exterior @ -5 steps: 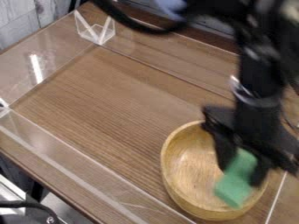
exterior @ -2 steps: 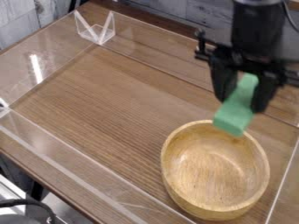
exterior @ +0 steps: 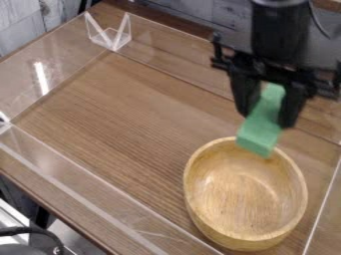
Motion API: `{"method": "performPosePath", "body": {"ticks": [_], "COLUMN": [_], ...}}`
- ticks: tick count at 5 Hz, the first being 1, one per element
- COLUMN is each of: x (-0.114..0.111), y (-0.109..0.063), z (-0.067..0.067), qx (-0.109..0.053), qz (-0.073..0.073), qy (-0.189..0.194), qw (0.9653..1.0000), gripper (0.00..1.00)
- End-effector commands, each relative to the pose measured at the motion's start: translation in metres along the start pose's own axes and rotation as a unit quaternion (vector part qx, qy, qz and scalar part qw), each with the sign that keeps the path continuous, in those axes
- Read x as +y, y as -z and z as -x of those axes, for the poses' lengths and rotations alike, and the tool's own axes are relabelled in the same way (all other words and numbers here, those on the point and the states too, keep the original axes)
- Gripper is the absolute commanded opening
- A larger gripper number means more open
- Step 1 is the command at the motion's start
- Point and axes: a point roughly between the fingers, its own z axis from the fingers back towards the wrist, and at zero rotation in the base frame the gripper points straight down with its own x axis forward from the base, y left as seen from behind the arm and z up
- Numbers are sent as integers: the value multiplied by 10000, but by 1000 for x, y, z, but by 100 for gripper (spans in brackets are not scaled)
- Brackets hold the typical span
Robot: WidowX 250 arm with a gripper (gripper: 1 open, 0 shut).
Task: Put the green block in the brown bowl
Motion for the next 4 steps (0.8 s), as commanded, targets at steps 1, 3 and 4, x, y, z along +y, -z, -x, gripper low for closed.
{"method": "performPosePath", "body": {"ticks": [1,3,4], "x": [-16,-21,-21], "y": [-7,19,28], "z": [4,13,17], "qx": [-287,-353,-345], "qz": [72,56,68], "qy": [111,211,220], "qw": [9995,9991,9991], "gripper": [0,0,0]}}
